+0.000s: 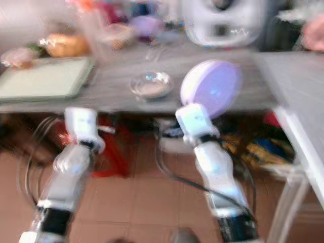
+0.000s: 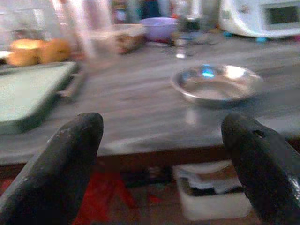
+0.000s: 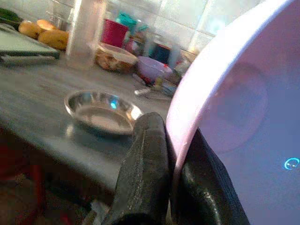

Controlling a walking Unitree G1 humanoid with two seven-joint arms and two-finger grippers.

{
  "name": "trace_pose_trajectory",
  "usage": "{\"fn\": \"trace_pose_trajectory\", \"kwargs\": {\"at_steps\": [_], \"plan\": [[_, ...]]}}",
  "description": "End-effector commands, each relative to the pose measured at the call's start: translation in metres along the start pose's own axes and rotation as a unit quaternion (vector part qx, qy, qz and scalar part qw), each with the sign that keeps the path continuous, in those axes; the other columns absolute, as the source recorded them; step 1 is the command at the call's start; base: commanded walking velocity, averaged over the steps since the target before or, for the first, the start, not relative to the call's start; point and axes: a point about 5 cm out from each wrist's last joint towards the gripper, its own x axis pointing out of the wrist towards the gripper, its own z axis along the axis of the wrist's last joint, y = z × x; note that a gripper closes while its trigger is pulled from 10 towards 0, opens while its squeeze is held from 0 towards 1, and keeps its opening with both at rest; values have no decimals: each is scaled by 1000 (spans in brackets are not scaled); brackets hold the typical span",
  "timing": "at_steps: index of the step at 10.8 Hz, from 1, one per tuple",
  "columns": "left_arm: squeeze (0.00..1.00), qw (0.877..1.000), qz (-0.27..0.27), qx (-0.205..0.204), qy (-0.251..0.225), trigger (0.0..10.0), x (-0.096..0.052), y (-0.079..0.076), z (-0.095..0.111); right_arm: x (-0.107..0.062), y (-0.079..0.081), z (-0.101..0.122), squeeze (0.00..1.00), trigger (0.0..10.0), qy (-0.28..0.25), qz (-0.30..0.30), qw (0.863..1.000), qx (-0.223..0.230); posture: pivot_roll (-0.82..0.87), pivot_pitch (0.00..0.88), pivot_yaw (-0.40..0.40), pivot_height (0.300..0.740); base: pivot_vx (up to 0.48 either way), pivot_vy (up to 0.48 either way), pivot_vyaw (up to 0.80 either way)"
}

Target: Setting the table

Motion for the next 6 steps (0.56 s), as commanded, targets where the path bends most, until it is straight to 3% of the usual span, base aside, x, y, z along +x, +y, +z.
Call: {"fn": "trace_pose_trajectory", "kwargs": {"at_steps": [1,6], "plan": [[0,1000,22,12,-3,10000,-2,14,2,4,8,11,0,10000,-22,11,1000,10,-83,0,84,740,480,0,0],[0,999,27,17,-4,10000,-1,14,2,2,11,13,0,10000,-34,31,999,25,-84,0,83,740,478,0,0]]}}
